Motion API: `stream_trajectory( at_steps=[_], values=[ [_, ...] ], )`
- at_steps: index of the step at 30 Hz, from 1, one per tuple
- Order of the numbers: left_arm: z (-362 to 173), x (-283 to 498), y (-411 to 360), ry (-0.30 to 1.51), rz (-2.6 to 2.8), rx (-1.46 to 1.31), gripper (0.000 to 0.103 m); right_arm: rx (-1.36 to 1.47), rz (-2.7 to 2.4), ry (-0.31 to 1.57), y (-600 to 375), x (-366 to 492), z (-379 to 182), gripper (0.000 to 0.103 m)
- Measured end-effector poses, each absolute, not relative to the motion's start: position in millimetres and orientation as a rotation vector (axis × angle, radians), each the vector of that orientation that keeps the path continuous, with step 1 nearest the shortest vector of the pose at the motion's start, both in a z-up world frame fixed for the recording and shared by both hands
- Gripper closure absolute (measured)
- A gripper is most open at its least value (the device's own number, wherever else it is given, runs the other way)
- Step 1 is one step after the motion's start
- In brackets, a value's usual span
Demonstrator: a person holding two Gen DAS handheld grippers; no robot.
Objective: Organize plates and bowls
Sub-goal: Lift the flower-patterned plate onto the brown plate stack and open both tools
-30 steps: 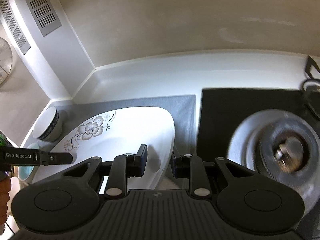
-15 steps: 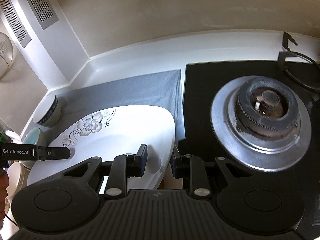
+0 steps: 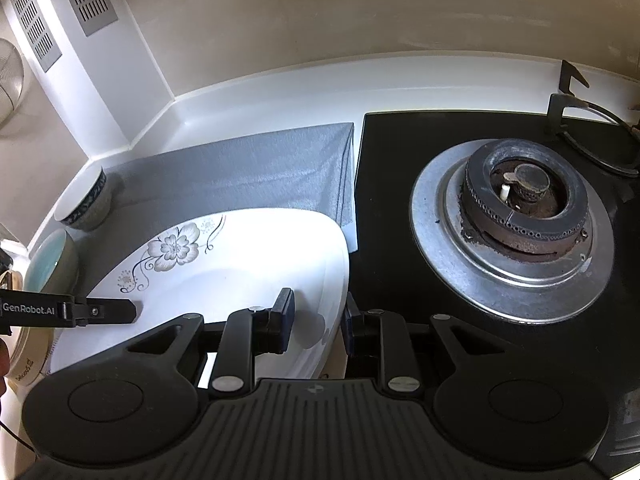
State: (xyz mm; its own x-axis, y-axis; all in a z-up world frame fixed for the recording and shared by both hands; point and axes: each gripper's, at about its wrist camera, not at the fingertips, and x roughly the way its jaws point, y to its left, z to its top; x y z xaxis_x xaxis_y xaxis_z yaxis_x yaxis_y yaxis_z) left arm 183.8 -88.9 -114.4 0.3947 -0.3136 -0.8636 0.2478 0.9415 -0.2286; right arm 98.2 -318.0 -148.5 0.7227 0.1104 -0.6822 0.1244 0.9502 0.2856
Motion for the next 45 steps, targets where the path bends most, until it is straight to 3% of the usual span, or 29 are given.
stream_trajectory(
  at_steps=[23, 29, 31, 32, 34, 36, 41, 43, 45],
  values=[
    [-128.2, 165.7, -99.1, 1.029, -0.403, 0.044, 0.067, 0.118, -0.002, 0.756, -303.4, 87.4, -163.1, 0.069],
    [-127.3, 157.5, -104.6, 1.001, -0.429, 0.083, 0.046, 0.023, -0.005, 0.75, -293.4, 87.1, -164.1, 0.064],
    [-126.6, 155.2, -106.3, 0.996, -0.438, 0.082, 0.035, -0.013, -0.011, 0.755, -289.4, 88.8, -162.8, 0.064],
    [-126.0, 154.1, -107.0, 0.992, -0.443, 0.082, 0.032, -0.025, -0.012, 0.757, -287.3, 89.0, -161.9, 0.06],
    [-123.6, 150.9, -108.2, 0.969, -0.441, 0.09, 0.017, -0.039, -0.007, 0.757, -284.0, 89.2, -158.9, 0.053],
    [-118.5, 146.0, -109.8, 0.911, -0.431, 0.121, 0.012, -0.059, -0.015, 0.751, -280.2, 88.5, -155.5, 0.041],
    [-111.0, 144.5, -107.9, 0.908, -0.445, 0.11, 0.01, -0.058, -0.035, 0.746, -279.1, 87.5, -146.1, 0.033],
    [-106.7, 144.0, -104.6, 0.91, -0.431, 0.099, 0.0, -0.027, -0.05, 0.751, -281.7, 86.6, -139.7, 0.032],
    [-99.8, 142.4, -98.4, 0.901, -0.423, 0.079, 0.0, 0.02, -0.051, 0.752, -284.0, 85.1, -129.9, 0.026]
  ],
)
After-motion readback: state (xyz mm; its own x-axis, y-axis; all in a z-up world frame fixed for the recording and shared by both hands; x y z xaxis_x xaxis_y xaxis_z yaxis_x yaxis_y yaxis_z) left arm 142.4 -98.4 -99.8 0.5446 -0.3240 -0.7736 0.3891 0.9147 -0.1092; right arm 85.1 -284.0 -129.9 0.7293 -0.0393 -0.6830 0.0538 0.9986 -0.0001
